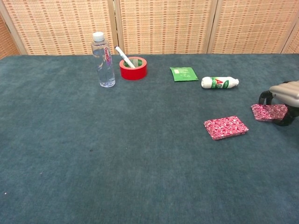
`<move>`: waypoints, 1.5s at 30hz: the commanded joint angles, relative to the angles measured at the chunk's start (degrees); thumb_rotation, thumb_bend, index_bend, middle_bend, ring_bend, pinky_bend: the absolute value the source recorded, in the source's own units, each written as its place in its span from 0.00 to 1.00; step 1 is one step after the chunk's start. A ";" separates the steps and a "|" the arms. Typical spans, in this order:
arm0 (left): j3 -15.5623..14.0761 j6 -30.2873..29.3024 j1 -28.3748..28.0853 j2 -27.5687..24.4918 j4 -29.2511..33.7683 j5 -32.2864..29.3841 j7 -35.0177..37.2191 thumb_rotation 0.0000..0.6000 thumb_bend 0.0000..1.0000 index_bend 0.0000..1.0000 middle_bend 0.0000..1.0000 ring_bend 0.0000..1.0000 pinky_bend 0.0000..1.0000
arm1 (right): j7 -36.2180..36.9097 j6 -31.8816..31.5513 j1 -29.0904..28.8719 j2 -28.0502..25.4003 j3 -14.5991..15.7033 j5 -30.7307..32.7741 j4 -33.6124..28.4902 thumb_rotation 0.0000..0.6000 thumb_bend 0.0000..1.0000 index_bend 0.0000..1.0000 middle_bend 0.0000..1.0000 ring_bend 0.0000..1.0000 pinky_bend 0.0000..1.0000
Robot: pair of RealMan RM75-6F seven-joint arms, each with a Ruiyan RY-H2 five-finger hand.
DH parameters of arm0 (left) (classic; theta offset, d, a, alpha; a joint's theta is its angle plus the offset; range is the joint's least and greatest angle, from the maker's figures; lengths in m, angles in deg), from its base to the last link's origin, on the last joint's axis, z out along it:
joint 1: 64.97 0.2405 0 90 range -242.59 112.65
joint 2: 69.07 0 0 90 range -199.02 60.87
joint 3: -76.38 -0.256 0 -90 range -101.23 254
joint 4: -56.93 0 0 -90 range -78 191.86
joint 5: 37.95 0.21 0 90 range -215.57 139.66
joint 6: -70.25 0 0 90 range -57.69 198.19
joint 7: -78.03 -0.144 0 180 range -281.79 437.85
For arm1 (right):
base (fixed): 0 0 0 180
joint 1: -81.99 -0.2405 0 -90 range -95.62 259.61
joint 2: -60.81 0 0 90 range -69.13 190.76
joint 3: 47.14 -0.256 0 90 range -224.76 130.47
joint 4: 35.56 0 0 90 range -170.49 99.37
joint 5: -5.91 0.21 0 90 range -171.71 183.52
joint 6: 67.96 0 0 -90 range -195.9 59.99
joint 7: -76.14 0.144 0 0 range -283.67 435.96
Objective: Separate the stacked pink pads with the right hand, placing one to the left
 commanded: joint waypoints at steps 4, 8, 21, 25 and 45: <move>0.01 -0.13 0.07 -0.04 0.03 -0.02 0.03 1.00 0.49 0.00 0.00 0.00 0.03 | 0.21 -0.16 0.13 0.19 -0.15 -0.28 0.13 1.00 0.30 0.33 0.31 0.16 0.00; -0.05 -0.05 0.06 -0.08 0.08 -0.01 0.06 1.00 0.49 0.00 0.00 0.00 0.03 | 0.37 -1.00 0.31 0.44 -0.38 -0.78 0.31 1.00 0.30 0.41 0.35 0.23 0.00; 0.00 -0.17 0.08 -0.10 0.04 -0.01 0.26 1.00 0.49 0.00 0.00 0.00 0.03 | -0.32 -3.00 0.67 0.46 -0.83 -2.25 -0.46 1.00 0.29 0.62 0.48 0.34 0.00; -0.03 -0.11 0.04 -0.09 0.08 0.06 0.26 1.00 0.49 0.00 0.00 0.00 0.03 | 0.19 -4.11 1.09 -0.54 -0.89 -3.62 -2.33 1.00 0.29 0.63 0.48 0.34 0.00; -0.34 -0.87 0.37 -0.45 1.34 0.96 -0.64 1.00 0.49 0.00 0.00 0.00 0.03 | -1.11 -14.63 10.15 -14.53 11.53 -22.93 -27.60 1.00 0.29 0.63 0.48 0.34 0.00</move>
